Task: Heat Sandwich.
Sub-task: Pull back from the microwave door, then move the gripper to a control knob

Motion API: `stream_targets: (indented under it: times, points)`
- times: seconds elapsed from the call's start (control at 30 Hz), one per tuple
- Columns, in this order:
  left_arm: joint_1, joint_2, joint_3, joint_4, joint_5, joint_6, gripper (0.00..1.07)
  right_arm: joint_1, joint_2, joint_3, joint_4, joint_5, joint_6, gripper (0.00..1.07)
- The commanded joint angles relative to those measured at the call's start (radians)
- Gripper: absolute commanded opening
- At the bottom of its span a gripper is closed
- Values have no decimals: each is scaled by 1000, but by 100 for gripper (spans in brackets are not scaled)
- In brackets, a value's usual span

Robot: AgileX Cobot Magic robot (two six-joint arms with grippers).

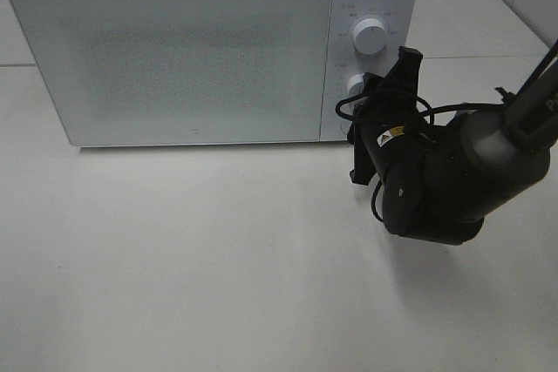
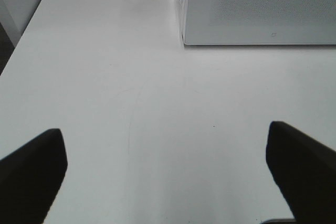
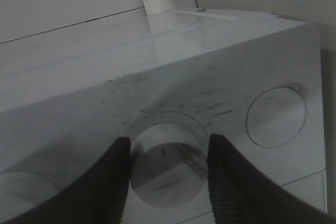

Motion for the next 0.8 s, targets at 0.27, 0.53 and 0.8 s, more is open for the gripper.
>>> stream_targets:
  times: [0.27,0.53,0.8]
  points:
    - [-6,-26,2,-8,-10,0,98,5,-10,-12,-94,-15,-3,11]
    - [-6,-26,2,-8,-10,0,98,5,-10,-12,-94,-15,-7,17]
    - [-6,-26,2,-8,-10,0,98,5,-10,-12,-80,-15,-7,37]
